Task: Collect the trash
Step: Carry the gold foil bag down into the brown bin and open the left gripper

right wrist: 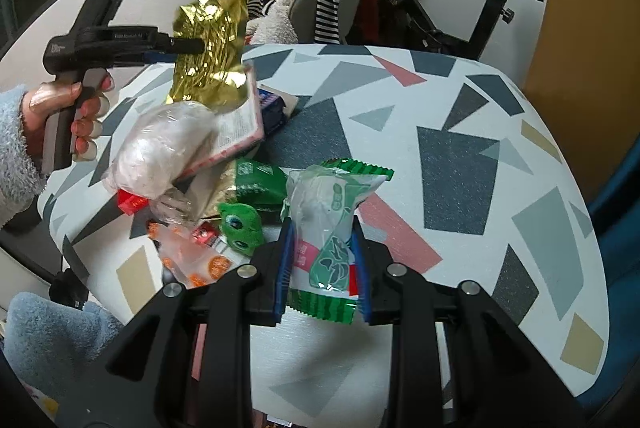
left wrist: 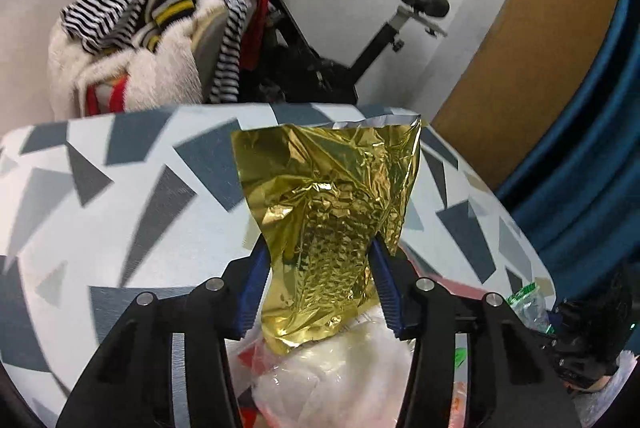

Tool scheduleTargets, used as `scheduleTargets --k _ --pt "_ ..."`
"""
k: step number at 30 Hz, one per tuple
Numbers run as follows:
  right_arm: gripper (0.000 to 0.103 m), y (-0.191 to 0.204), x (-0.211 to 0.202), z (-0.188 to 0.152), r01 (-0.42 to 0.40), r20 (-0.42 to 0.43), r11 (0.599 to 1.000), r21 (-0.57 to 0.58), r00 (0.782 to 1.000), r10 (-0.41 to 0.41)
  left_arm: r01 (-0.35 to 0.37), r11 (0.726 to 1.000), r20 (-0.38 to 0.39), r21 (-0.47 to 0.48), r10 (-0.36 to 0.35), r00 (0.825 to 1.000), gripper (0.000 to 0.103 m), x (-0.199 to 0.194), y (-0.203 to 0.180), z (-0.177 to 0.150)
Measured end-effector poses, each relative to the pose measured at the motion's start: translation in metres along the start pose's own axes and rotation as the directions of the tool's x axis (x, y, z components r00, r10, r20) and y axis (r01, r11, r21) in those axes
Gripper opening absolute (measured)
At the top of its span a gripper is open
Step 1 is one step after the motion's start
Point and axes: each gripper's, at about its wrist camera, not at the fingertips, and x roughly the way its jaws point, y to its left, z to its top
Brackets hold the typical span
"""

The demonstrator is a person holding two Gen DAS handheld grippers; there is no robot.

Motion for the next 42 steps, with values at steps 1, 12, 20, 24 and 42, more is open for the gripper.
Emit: scheduleTargets --k 1,12,20,24,42 --pt "0.029 0.002 -0.003 0.001 -0.002 0.004 1.000 -0.003 1.000 0.002 -0.004 1.000 0.019 0.003 0.004 1.000 0.047 -0.010 -0.001 0.003" --pt "0.029 0.032 -0.044 0.000 -0.021 0.044 0.999 -0.041 0.999 0.023 -0.026 0.992 0.110 0.121 0.013 0.994 0.047 -0.110 -0.048 -0.016" --pt "0.029 0.057 -0.070 -0.024 -0.049 0.048 0.996 -0.075 0.997 0.052 -0.008 0.991 0.063 0.134 0.000 0.998 0.047 -0.159 -0.080 -0.129" --pt "0.029 0.075 -0.077 -0.047 -0.079 0.036 0.993 -0.087 0.996 0.082 0.009 0.997 -0.014 0.075 -0.008 1.000 0.047 -0.166 -0.083 -0.201" --pt "0.029 0.103 -0.079 -0.103 -0.125 -0.029 0.984 -0.130 0.992 0.123 -0.029 0.997 -0.282 0.065 0.047 0.958 0.051 -0.105 -0.076 -0.342"
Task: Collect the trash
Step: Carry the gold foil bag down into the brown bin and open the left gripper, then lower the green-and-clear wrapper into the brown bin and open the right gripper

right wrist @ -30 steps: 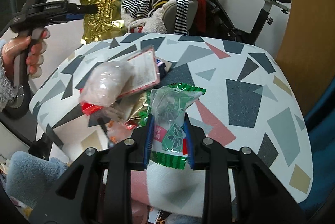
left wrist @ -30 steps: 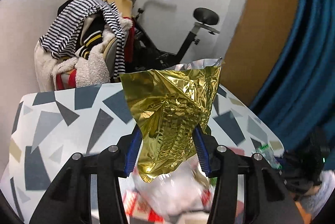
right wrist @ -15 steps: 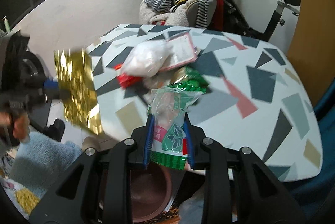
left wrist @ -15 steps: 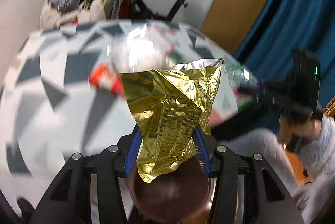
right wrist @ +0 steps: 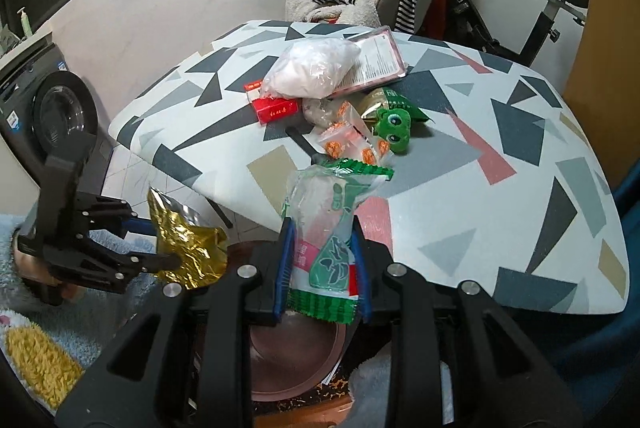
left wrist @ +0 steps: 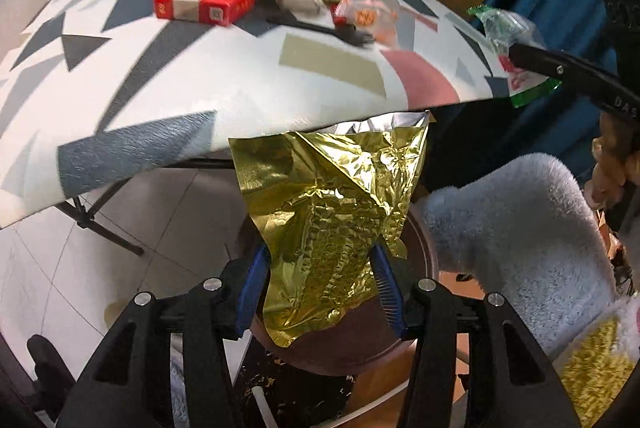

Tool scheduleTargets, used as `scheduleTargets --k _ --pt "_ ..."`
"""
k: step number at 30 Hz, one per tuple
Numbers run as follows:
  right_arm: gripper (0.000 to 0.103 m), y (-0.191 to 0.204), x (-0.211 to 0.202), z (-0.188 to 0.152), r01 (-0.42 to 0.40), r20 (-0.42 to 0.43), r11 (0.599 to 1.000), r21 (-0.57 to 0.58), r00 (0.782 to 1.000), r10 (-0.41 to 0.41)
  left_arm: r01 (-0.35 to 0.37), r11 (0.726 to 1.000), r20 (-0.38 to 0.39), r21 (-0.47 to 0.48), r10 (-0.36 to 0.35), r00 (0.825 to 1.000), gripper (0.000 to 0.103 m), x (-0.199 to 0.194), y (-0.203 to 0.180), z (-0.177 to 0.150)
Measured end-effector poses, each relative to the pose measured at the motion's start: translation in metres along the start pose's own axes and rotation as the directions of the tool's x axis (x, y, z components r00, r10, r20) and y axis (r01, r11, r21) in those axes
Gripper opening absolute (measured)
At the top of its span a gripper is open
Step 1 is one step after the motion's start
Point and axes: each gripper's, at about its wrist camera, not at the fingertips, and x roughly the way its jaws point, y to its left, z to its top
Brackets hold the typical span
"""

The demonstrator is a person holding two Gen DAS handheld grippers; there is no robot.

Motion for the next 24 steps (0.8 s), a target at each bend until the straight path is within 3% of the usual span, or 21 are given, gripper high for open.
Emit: scheduleTargets --k 3,6,10,19,24 --pt "0.029 -0.002 0.002 -0.006 0.004 -0.014 1.000 0.011 1.000 -0.003 0.006 1.000 -0.007 0.011 -0.006 1.000 0.055 0.007 -0.004 0.002" --pt "0.029 -0.003 0.004 -0.011 0.004 -0.023 1.000 0.020 1.000 -0.004 0.026 1.000 -0.001 0.007 -0.026 1.000 0.076 0.010 -0.006 0.002" --pt "0.030 -0.004 0.006 -0.018 -0.009 -0.017 0.999 0.038 1.000 0.009 0.013 0.999 0.005 0.031 -0.013 1.000 0.084 0.008 -0.008 0.000" --pt "0.031 0.013 0.028 -0.041 -0.086 -0.060 0.996 0.002 0.994 0.086 -0.067 0.997 0.084 0.044 0.063 0.994 0.097 -0.021 0.000 -0.003" --pt "0.032 0.029 0.046 -0.046 -0.119 -0.091 0.992 -0.032 0.989 0.116 -0.093 0.995 0.143 0.043 0.086 0.986 0.097 -0.040 0.005 -0.010"
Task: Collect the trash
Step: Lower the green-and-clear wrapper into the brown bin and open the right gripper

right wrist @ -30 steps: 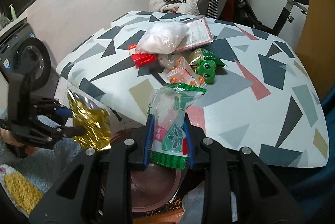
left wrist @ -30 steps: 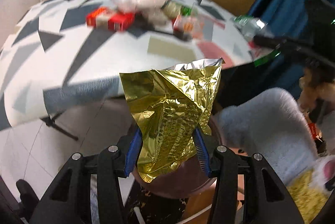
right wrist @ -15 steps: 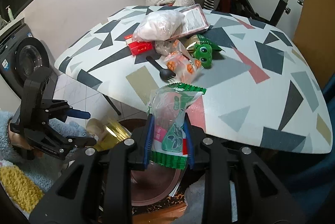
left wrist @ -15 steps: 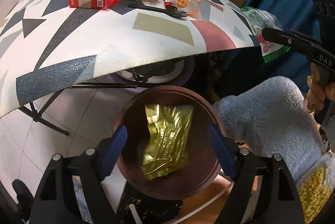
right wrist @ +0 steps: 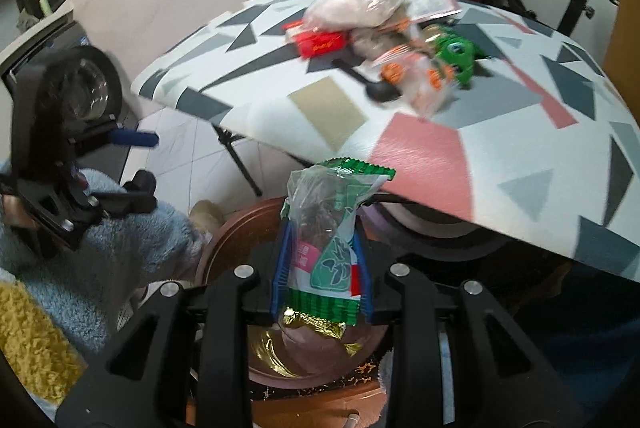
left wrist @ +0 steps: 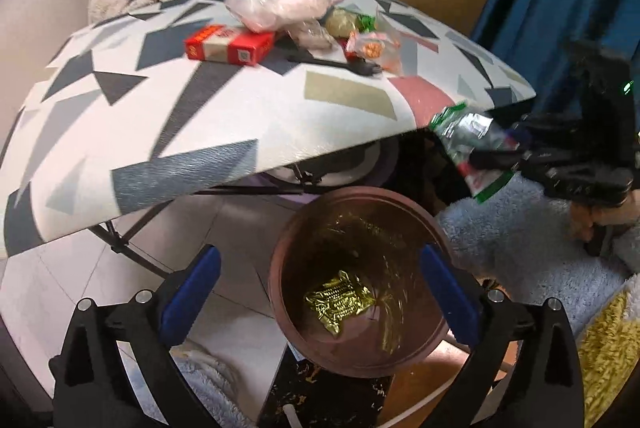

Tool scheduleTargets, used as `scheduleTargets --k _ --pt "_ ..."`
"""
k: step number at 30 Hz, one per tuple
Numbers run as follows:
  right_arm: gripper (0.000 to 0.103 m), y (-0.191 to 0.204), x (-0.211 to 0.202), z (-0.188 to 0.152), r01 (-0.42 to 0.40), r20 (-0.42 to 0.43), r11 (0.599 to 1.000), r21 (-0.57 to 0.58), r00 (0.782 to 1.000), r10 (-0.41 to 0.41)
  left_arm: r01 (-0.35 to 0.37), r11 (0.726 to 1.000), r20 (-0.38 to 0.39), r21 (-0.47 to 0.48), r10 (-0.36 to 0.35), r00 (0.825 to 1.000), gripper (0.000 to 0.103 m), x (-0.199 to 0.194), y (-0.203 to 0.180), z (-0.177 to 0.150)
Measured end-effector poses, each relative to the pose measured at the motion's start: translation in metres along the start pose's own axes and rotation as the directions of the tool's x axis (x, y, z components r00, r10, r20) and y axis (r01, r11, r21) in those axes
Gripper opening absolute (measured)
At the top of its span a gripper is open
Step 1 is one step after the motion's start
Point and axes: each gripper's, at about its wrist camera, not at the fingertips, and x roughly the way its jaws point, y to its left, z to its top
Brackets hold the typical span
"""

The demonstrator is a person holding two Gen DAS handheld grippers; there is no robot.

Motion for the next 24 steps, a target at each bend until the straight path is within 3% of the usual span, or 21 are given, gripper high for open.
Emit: scheduleTargets --k 5,10,16,19,21,24 --pt "0.034 0.011 0.017 -0.003 -0.012 -0.030 0.999 -0.037 0.999 0.011 0.004 0.999 0.074 -0.051 0.000 0.997 0.097 -0.014 0.009 -0.007" --pt "0.035 0.015 0.027 -0.006 -0.017 -0.063 0.999 -0.043 0.998 0.015 -0.016 0.994 0.074 -0.108 0.024 0.997 0.097 -0.011 0.019 -0.014" --pt "0.039 0.022 0.035 -0.008 -0.008 -0.092 0.997 -0.077 0.996 0.001 -0.013 0.996 0.065 -0.093 0.019 0.998 0.097 -0.008 0.016 -0.016" --pt "0.054 0.023 0.036 -0.009 -0.004 -0.097 0.997 -0.079 0.995 -0.004 -0.009 0.997 0.050 -0.077 0.013 0.999 0.097 -0.004 0.013 -0.016" --pt "0.080 0.023 0.034 -0.010 -0.005 -0.095 0.997 -0.079 0.995 -0.002 -0.010 0.998 0.045 -0.068 0.013 0.999 0.097 -0.003 0.011 -0.017" --pt "0.089 0.025 0.033 -0.010 -0.009 -0.087 0.996 -0.087 0.996 0.001 -0.011 0.998 0.048 -0.063 0.014 0.999 0.097 -0.003 0.010 -0.017"
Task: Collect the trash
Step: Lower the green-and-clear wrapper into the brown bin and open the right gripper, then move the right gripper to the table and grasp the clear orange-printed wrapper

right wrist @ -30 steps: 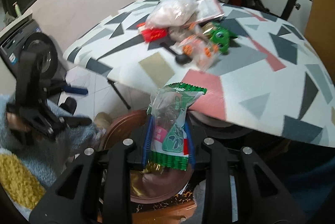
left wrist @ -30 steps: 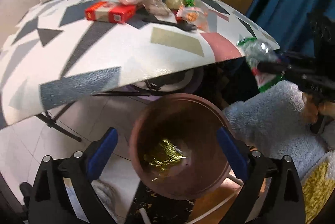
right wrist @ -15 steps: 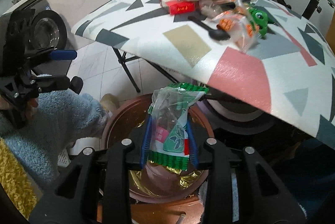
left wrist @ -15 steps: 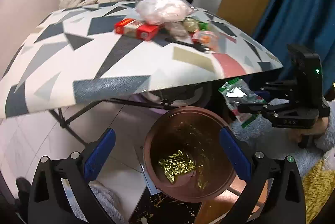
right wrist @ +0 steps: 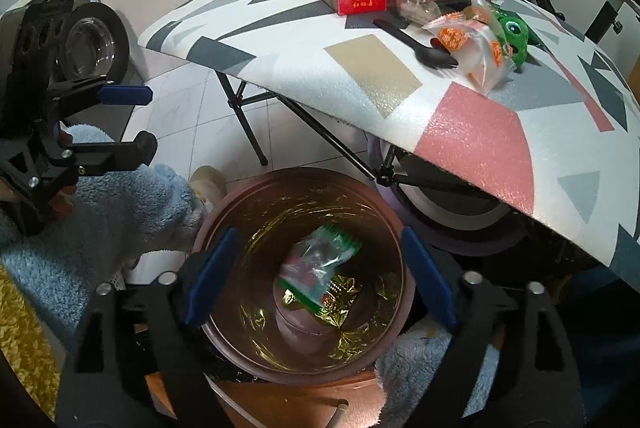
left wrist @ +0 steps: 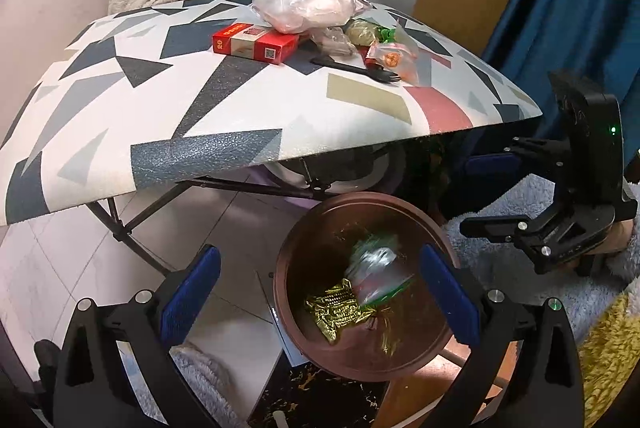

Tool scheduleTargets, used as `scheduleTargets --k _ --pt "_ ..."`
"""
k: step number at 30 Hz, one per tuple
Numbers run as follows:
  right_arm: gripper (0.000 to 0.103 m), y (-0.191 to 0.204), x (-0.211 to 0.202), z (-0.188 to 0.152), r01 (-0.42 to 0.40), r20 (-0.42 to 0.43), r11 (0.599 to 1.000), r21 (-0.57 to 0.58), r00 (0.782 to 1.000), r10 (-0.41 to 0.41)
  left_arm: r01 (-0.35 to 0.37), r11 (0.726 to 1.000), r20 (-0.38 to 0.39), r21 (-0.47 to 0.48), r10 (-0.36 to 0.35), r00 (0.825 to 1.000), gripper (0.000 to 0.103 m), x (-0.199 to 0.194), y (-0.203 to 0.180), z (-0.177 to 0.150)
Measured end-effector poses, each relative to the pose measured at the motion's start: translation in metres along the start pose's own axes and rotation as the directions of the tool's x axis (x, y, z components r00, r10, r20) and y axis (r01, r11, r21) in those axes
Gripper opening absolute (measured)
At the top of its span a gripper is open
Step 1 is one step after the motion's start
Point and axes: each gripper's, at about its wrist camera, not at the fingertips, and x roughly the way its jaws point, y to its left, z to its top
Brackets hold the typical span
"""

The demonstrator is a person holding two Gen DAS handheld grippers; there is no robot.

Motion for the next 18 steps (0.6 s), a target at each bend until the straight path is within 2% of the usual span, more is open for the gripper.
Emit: scheduleTargets --k 2,8,18 --pt "0.093 0.001 0.000 0.000 0.007 0.000 1.000 -0.005 1.000 -0.007 -0.001 1.000 0.003 -0.004 0.001 1.000 0.097 -0.001 0.001 0.000" --pt "0.097 0.000 -0.001 0.001 0.020 0.008 1.000 0.001 1.000 -0.020 -0.009 0.999 0.009 -0.031 0.010 1.000 0.097 -0.002 0.006 0.000" --pt "0.097 -0.013 -0.011 0.003 0.024 0.048 0.998 0.060 0.999 -0.027 -0.035 0.998 0.022 -0.047 0.037 0.999 0.097 -0.004 0.010 0.002"
